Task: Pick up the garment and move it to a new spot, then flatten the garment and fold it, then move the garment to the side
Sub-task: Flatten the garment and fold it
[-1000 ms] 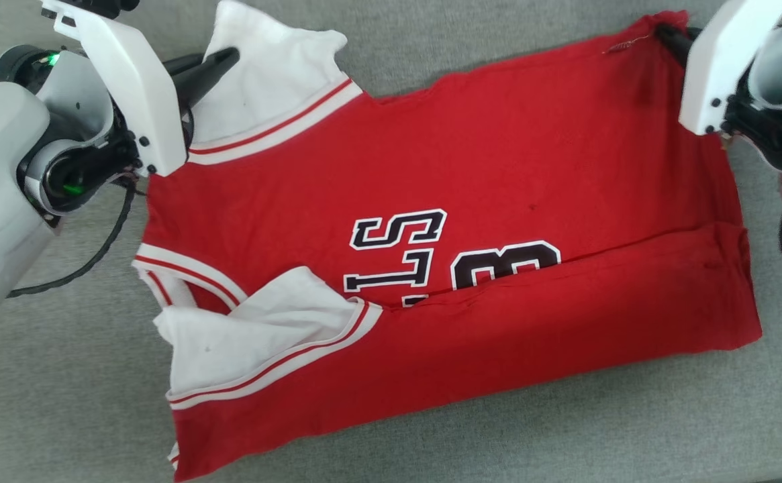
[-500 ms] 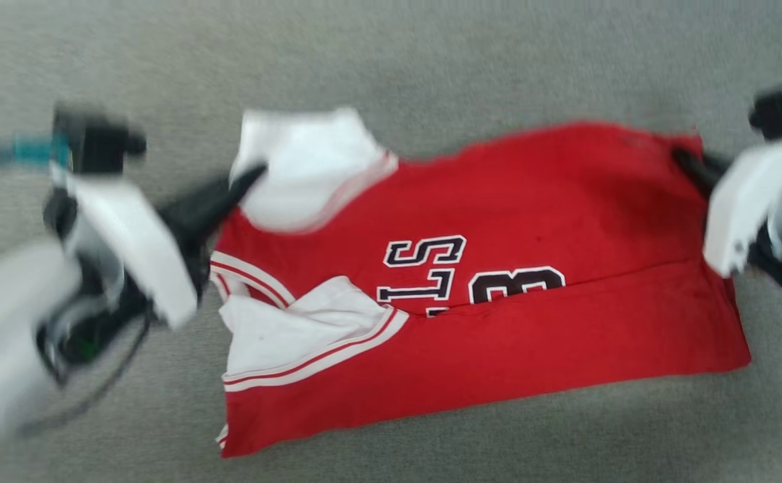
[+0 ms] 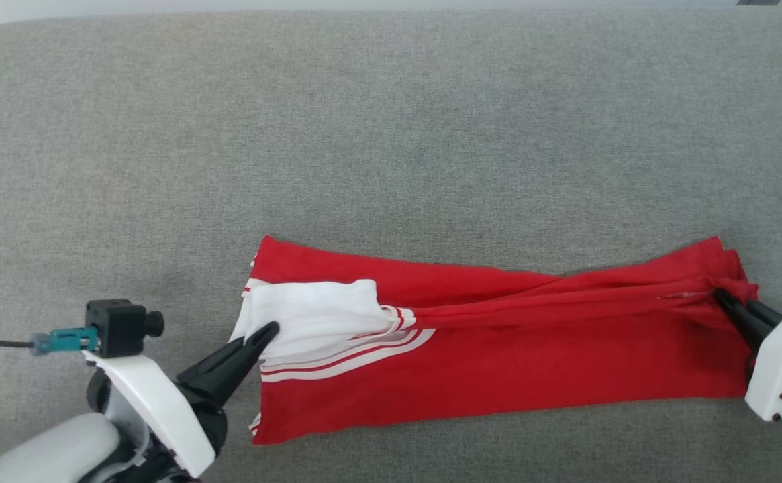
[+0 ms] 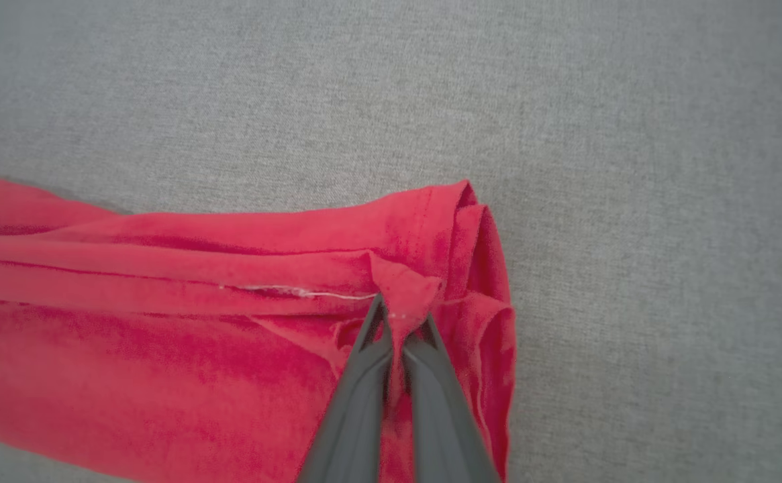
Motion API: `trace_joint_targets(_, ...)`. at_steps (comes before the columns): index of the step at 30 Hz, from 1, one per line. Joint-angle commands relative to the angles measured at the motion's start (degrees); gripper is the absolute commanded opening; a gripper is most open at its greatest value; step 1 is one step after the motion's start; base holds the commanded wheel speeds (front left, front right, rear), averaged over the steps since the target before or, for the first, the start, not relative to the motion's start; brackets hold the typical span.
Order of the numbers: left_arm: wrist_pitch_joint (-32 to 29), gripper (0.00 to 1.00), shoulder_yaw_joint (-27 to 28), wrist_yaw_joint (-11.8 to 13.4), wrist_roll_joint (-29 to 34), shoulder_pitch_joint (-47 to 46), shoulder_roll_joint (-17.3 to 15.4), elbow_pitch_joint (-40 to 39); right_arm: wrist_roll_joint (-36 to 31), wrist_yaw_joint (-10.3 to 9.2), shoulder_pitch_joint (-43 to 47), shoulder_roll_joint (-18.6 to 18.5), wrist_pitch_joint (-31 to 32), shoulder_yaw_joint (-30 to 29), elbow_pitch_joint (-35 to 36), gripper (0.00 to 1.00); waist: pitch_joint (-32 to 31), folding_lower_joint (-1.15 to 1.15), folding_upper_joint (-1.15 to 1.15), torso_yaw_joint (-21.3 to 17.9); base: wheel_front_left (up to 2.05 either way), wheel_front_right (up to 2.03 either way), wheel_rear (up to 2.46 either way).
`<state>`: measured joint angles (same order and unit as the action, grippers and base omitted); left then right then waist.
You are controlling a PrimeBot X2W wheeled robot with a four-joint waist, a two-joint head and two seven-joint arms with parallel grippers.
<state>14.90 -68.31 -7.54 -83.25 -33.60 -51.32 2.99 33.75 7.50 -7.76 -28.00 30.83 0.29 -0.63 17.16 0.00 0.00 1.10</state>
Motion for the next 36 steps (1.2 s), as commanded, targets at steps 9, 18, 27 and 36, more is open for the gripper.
trace_joint_targets(9, 0.3, 0.07, 4.7, 0.1, 4.2, 4.8, 7.2, 8.4, -4.7, -0.02, -0.4, 5.9, -2.1, -2.6, -2.9, 0.01, 0.4, 0.0, 0.0, -0.3, 0.0, 0.0, 0.0)
trace_joint_targets(18, 0.4, 1.0, 9.2, 0.1, 9.4, 6.3, 10.9, 13.0, -3.2, -0.02, 0.5, 5.8, -3.5, -3.8, -2.4, 1.0, -1.1, 0.0, 0.0, 0.4, 0.0, 0.0, 0.0)
trace_joint_targets(27, 0.3, 1.0, 22.4, 0.1, 18.9, 14.0, 17.1, 14.4, -1.4, -0.02, 5.5, 5.1, -0.6, -12.4, -2.5, 1.0, -4.2, 0.0, 0.0, 3.7, 0.0, 0.0, 0.0)
trace_joint_targets(36, 0.4, 1.0, 41.1, 0.1, 32.3, 23.8, 27.1, 16.1, -0.2, -0.01, 4.2, 5.6, 2.0, -15.6, -8.9, 1.0, -5.3, 0.0, 0.0, 7.5, 0.0, 0.0, 0.0)
